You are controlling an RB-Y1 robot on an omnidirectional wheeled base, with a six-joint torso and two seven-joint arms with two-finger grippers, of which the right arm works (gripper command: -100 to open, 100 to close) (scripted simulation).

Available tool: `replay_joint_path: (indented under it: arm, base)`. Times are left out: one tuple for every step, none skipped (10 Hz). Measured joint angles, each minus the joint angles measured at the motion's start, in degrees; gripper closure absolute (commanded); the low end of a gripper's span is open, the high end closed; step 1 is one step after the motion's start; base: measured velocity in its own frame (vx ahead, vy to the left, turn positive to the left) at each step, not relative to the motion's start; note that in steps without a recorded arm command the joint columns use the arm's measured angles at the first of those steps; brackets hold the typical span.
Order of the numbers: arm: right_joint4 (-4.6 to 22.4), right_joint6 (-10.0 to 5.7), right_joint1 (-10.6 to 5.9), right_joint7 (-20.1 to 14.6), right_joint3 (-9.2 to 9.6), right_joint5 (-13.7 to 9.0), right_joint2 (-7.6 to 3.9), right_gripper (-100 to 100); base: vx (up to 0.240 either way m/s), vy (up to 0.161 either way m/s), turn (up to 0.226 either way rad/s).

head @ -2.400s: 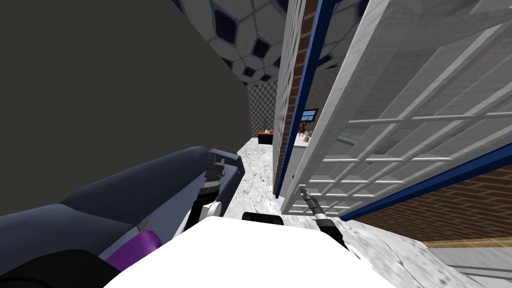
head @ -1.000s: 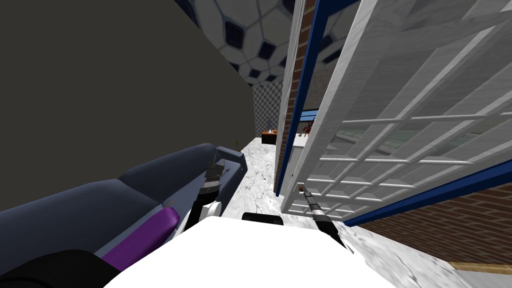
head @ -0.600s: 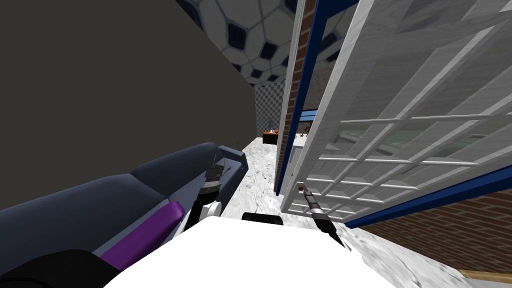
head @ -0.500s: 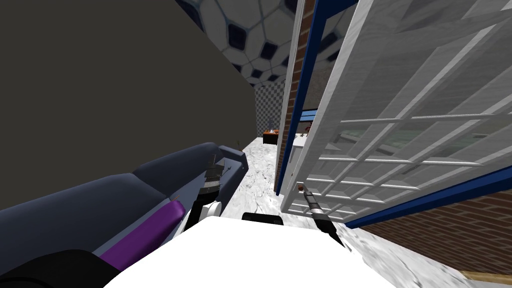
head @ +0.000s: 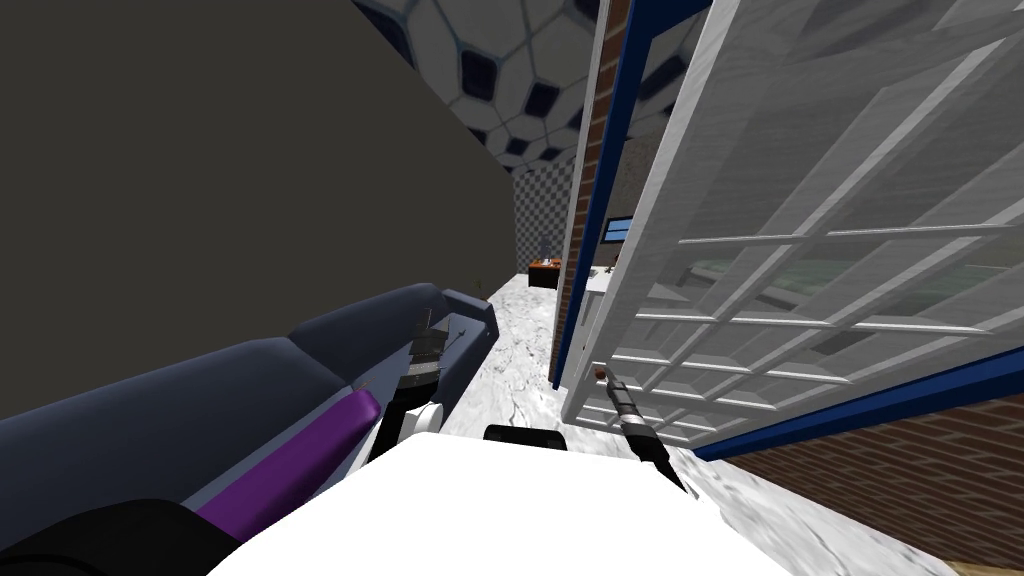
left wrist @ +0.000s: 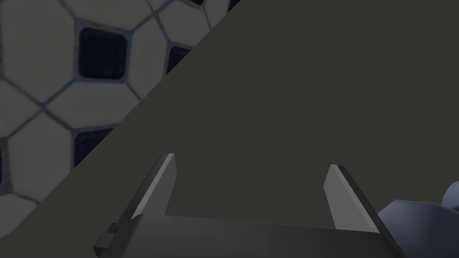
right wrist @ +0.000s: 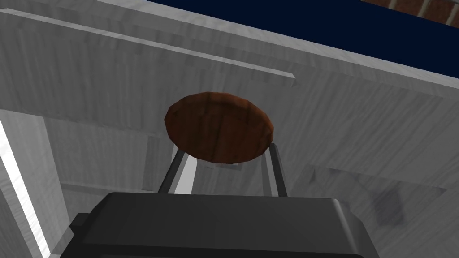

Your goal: Pull the door open

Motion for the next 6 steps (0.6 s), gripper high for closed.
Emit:
replay_joint_path:
  arm:
    - [-0.87, 0.54, 0.41, -1.42, 0.17, -0.55, 0.09, 100]
    - [0.38, 0.14, -0.26, -2.79, 0.33, -0.81, 0.01, 100]
    - [-0.52, 0.56, 0.25, -4.27, 0.46, -1.36, 0.08, 100]
    - [-0.60, 0.93, 0.09, -5.82, 0.66, -2.09, 0.26, 100]
    - [-0.04, 0.77, -0.20, -7.22, 0.80, -2.43, 0.31, 100]
    - [0.01, 0.96, -0.35, -8.68, 0.96, -2.98, 0.45, 100]
  base:
    - [-0.035, -0.019, 0.060]
    - [-0.040, -0.017, 0.055]
    - [-0.057, -0.035, 0.075]
    - [-0.046, -0.023, 0.060]
    - [-0.048, -0.018, 0.050]
    - [-0.042, -0.014, 0.049]
